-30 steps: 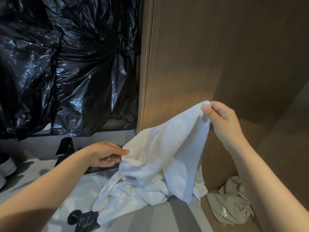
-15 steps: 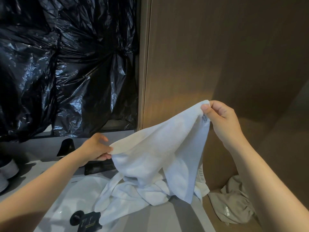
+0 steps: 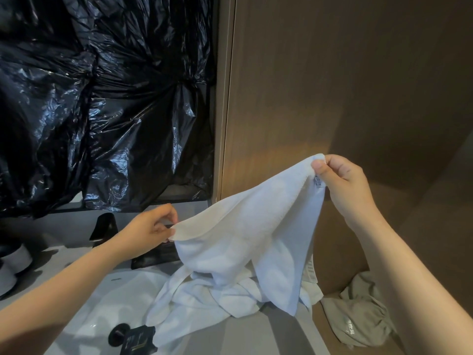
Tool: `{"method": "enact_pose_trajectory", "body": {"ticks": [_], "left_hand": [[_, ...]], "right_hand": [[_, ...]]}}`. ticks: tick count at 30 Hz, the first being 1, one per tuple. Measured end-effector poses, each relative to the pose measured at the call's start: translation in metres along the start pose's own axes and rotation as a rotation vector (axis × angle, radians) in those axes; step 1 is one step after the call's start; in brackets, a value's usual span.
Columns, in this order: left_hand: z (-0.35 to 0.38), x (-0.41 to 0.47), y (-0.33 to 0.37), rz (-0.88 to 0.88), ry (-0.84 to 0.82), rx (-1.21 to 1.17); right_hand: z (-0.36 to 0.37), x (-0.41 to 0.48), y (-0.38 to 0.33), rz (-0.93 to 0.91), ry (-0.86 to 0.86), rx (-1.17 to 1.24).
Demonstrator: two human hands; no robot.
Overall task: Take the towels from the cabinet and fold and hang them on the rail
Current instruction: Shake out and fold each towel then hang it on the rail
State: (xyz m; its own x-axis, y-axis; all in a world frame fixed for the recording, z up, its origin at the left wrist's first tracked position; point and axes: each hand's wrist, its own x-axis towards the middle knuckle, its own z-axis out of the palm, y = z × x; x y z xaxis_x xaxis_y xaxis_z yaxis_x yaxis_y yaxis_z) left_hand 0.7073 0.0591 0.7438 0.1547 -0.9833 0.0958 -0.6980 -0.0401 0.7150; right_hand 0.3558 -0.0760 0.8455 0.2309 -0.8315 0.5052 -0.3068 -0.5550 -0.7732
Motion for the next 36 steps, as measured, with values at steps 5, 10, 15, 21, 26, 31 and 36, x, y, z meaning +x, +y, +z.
{"method": "enact_pose_trajectory", "body": {"ticks": [5, 10, 15, 21, 26, 31, 36], "left_hand": [[0.003, 0.002, -0.005, 0.01, -0.029, 0.069], [-0.011, 0.007, -0.01, 0.024, -0.114, 0.178], [-0.022, 0.019, -0.005, 0.003, 0.116, 0.297], [-0.07, 0.048, 0.047, 0.213, 0.407, 0.223], [-0.125, 0.083, 0.127, 0.351, 0.653, 0.228], [-0.152, 0.1, 0.177, 0.36, 0.752, 0.203], [-0.152, 0.106, 0.197, 0.326, 0.833, 0.127]], "right_hand": [[0.001, 0.002, 0.002, 0.008, 0.006, 0.007], [0.0, 0.004, 0.004, 0.004, 0.049, -0.008], [-0.004, 0.013, 0.005, 0.035, 0.134, 0.021], [-0.019, 0.043, 0.0, 0.096, 0.354, 0.004], [-0.035, 0.074, -0.02, 0.041, 0.594, -0.175], [-0.056, 0.103, -0.044, -0.069, 0.707, -0.244], [-0.069, 0.118, -0.06, -0.087, 0.759, -0.228]]}}
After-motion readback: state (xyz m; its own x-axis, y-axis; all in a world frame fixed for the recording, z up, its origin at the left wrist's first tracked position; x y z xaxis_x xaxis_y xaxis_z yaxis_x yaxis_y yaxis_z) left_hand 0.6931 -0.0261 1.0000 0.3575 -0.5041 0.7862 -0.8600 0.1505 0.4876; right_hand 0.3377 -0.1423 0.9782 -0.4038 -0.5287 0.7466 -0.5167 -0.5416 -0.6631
